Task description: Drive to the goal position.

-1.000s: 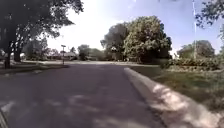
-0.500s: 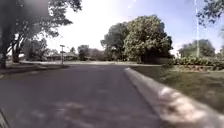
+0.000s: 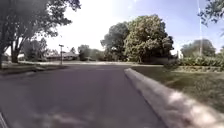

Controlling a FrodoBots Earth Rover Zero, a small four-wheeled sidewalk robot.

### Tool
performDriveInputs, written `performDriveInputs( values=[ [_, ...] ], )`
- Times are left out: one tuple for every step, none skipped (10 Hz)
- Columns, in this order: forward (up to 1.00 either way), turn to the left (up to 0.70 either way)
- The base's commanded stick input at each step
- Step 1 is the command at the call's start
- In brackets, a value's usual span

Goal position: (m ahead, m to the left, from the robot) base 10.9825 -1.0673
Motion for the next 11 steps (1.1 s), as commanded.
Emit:
performDriveInputs(
  values=[
    [0.7, 0.0],
    [0.7, 0.0],
    [0.7, 0.0],
    [0.7, 0.0],
    [0.7, 0.0],
    [0.7, 0.0],
    [0.7, 0.0],
    [0.7, 0.0],
    [0.7, 0.0],
    [0.7, 0.0],
    [0.7, 0.0]
  ],
)
